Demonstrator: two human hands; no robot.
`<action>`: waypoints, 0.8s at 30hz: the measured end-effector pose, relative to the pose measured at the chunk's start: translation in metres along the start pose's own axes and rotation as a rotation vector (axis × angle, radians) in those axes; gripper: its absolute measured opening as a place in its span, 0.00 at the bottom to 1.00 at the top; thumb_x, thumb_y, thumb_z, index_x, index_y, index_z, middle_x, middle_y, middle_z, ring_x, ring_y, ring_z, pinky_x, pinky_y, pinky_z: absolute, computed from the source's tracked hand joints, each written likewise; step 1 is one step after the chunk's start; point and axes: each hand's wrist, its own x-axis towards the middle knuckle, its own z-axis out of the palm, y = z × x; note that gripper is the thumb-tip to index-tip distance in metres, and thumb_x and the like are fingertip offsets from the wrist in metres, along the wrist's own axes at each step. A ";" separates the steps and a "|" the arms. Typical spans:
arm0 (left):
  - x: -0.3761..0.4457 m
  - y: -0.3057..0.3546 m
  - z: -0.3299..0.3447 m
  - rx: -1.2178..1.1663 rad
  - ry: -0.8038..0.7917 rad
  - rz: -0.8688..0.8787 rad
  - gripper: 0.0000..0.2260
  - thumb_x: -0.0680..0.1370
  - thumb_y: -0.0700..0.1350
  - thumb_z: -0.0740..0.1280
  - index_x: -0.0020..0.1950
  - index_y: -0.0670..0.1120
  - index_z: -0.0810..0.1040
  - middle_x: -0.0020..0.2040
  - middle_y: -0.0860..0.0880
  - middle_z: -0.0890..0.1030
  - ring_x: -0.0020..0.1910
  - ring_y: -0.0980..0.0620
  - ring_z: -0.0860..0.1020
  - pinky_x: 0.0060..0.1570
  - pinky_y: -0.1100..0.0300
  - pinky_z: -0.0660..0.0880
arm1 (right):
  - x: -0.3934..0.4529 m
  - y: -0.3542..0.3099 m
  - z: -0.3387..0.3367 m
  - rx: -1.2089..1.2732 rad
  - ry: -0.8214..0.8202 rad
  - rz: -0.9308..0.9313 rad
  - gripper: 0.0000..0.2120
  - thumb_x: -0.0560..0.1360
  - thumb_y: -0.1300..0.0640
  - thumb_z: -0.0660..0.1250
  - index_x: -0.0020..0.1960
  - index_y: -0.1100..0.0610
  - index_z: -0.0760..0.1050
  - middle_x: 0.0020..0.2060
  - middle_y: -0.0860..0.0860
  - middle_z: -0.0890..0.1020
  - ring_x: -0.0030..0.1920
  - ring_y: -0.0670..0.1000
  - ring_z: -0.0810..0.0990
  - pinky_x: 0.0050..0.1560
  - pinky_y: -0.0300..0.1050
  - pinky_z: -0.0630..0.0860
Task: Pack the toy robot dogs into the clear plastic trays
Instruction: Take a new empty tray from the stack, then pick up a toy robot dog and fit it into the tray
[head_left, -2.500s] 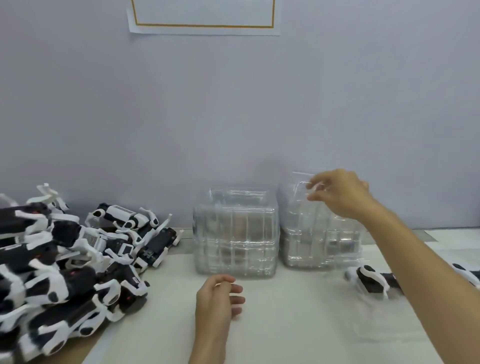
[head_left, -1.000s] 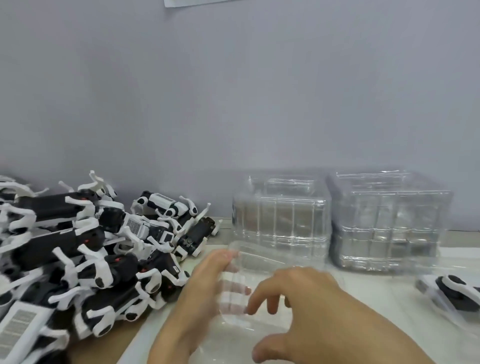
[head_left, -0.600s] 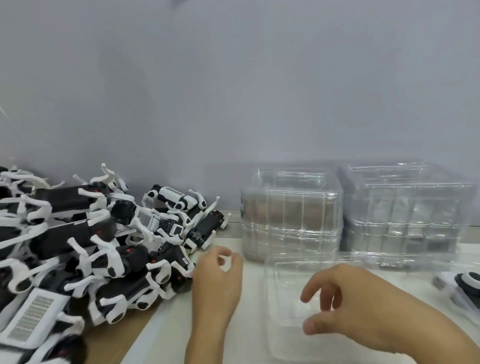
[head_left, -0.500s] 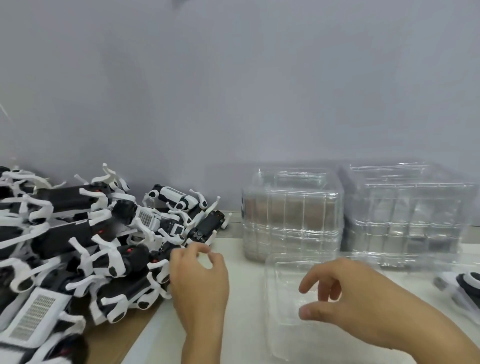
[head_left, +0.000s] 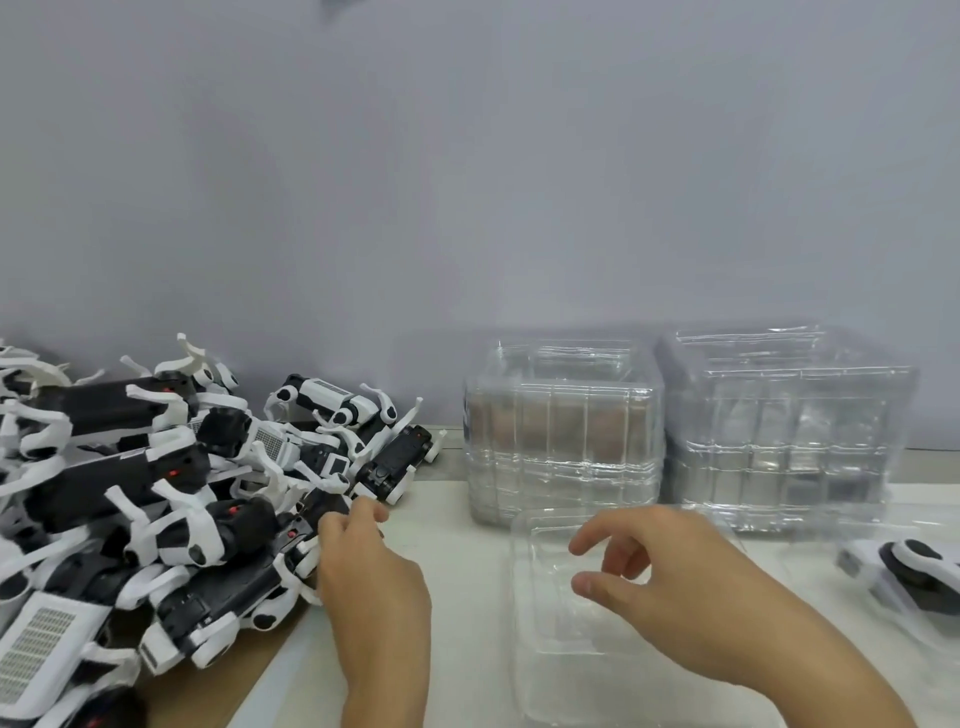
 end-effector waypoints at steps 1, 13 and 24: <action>0.002 -0.001 0.000 -0.028 0.024 0.004 0.17 0.74 0.23 0.60 0.53 0.41 0.78 0.48 0.47 0.70 0.37 0.50 0.67 0.41 0.55 0.64 | 0.000 0.000 0.000 0.005 0.006 -0.001 0.07 0.76 0.40 0.68 0.53 0.37 0.75 0.46 0.40 0.79 0.50 0.36 0.76 0.48 0.35 0.72; 0.010 0.009 -0.007 -0.702 0.021 -0.037 0.15 0.79 0.30 0.66 0.41 0.50 0.75 0.41 0.49 0.82 0.37 0.54 0.85 0.41 0.61 0.75 | 0.002 -0.003 0.001 0.070 0.093 -0.027 0.05 0.76 0.42 0.68 0.51 0.37 0.76 0.44 0.39 0.79 0.49 0.36 0.76 0.43 0.29 0.70; 0.007 0.046 -0.048 -1.019 -0.085 0.220 0.13 0.74 0.33 0.73 0.44 0.50 0.76 0.37 0.46 0.83 0.33 0.50 0.81 0.34 0.64 0.77 | 0.012 -0.031 0.017 0.497 0.251 -0.104 0.12 0.82 0.51 0.60 0.48 0.48 0.81 0.36 0.42 0.84 0.36 0.41 0.81 0.38 0.32 0.74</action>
